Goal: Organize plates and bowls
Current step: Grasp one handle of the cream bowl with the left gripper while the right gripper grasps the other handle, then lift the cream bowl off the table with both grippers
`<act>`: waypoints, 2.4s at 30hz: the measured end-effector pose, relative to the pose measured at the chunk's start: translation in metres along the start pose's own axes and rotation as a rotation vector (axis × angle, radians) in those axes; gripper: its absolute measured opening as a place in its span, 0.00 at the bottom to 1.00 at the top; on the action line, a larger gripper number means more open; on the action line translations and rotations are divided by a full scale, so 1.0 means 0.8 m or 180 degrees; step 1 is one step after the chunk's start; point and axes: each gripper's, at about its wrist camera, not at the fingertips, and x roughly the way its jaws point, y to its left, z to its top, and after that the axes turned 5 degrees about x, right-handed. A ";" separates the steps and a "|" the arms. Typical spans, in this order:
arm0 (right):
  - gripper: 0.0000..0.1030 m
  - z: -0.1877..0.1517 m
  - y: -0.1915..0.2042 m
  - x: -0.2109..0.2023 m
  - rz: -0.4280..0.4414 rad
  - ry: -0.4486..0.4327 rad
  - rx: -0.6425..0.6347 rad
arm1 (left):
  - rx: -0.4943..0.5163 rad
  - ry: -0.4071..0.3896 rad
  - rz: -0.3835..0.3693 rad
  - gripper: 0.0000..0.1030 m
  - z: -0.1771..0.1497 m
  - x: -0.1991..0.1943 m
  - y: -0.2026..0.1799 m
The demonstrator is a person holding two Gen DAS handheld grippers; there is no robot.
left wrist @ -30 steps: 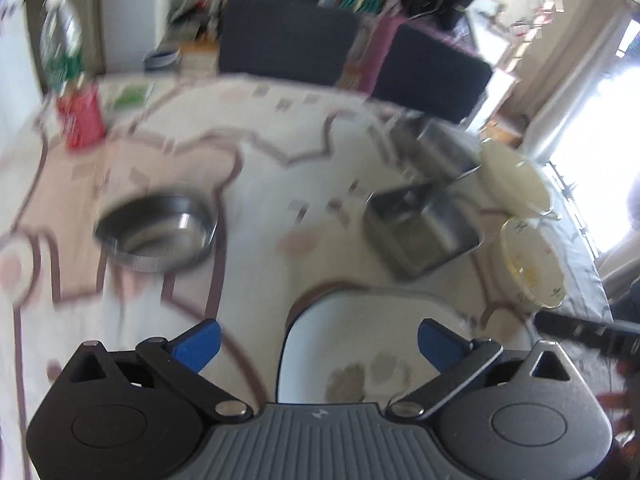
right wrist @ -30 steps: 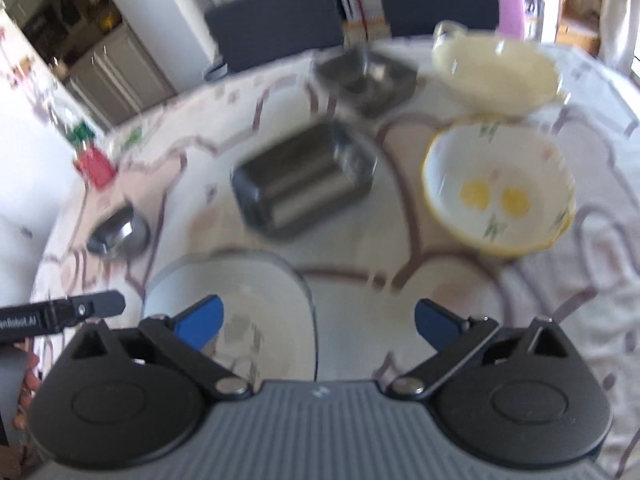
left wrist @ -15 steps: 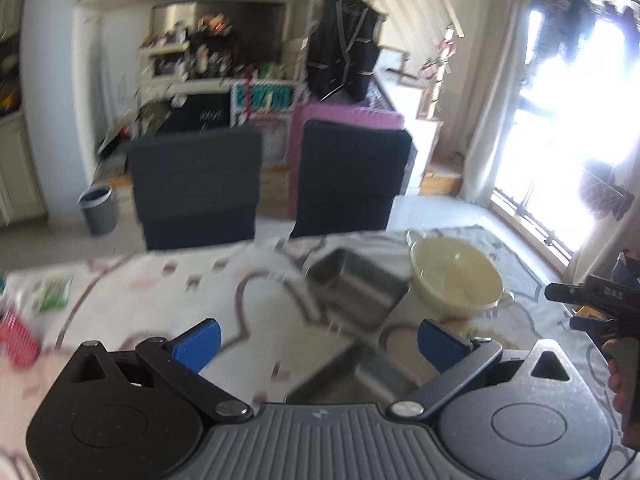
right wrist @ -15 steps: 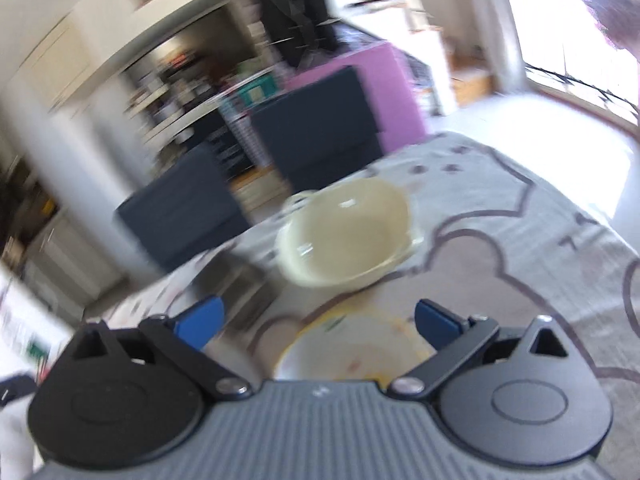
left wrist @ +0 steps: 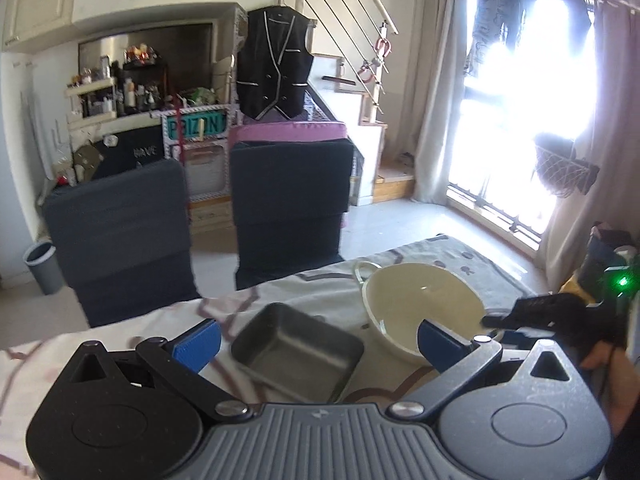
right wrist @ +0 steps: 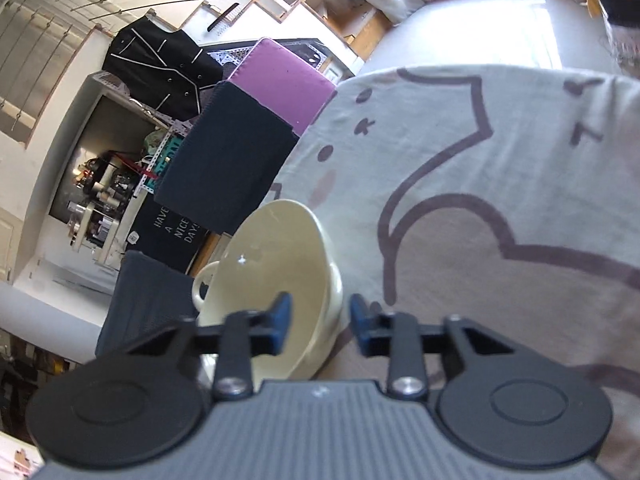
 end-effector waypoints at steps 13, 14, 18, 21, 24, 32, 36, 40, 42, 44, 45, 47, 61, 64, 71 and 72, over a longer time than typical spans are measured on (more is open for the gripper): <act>0.10 0.031 -0.010 -0.029 -0.0062 -0.0042 -0.0512 | -0.0193 0.0060 -0.0455 0.77 0.014 0.064 -0.027; 0.10 0.039 -0.014 -0.029 -0.0062 -0.0040 -0.0537 | -0.0233 0.0066 -0.0504 0.74 0.014 0.069 -0.029; 0.09 0.066 -0.024 -0.037 -0.0112 -0.0065 -0.0681 | -0.0399 0.0137 -0.0648 0.66 0.013 0.099 -0.036; 0.10 0.080 -0.025 -0.037 -0.0168 -0.0070 -0.0759 | -0.0555 0.0229 -0.0716 0.60 0.013 0.123 -0.040; 0.11 0.088 -0.021 -0.033 -0.0194 -0.0034 -0.0830 | -0.0729 0.0376 -0.0783 0.53 0.012 0.154 -0.044; 0.14 0.102 -0.006 -0.019 -0.0205 0.0121 -0.1118 | -0.0935 0.0770 -0.0769 0.35 -0.001 0.224 -0.057; 0.17 0.109 -0.005 -0.018 -0.0126 0.0294 -0.1271 | -0.0991 0.0827 -0.0753 0.26 -0.007 0.240 -0.059; 0.30 0.110 0.006 -0.017 -0.0118 0.0420 -0.1420 | -0.1095 0.0859 -0.0759 0.25 -0.001 0.250 -0.055; 0.39 0.113 0.013 -0.012 -0.0092 0.0498 -0.1460 | -0.1088 0.0891 -0.0760 0.25 0.003 0.256 -0.055; 0.44 0.113 0.018 -0.010 -0.0087 0.0534 -0.1486 | -0.1075 0.0940 -0.0767 0.23 0.007 0.263 -0.056; 0.44 0.114 0.021 -0.007 -0.0108 0.0550 -0.1519 | -0.1078 0.0969 -0.0766 0.23 0.009 0.266 -0.056; 0.44 0.112 0.026 -0.001 -0.0177 0.0602 -0.1619 | -0.1095 0.1029 -0.0779 0.23 0.010 0.274 -0.056; 0.26 0.108 0.014 0.021 -0.0391 0.0767 -0.1618 | -0.0842 0.1527 -0.0972 0.25 0.022 0.312 -0.059; 0.24 0.110 0.014 0.022 -0.0379 0.0810 -0.1584 | -0.0795 0.1563 -0.0996 0.25 0.023 0.318 -0.061; 0.22 0.112 0.014 0.022 -0.0389 0.0845 -0.1524 | -0.0777 0.1590 -0.0989 0.25 0.026 0.320 -0.061; 0.22 0.110 0.015 0.022 -0.0395 0.0817 -0.1562 | -0.0759 0.1578 -0.0973 0.25 0.026 0.318 -0.063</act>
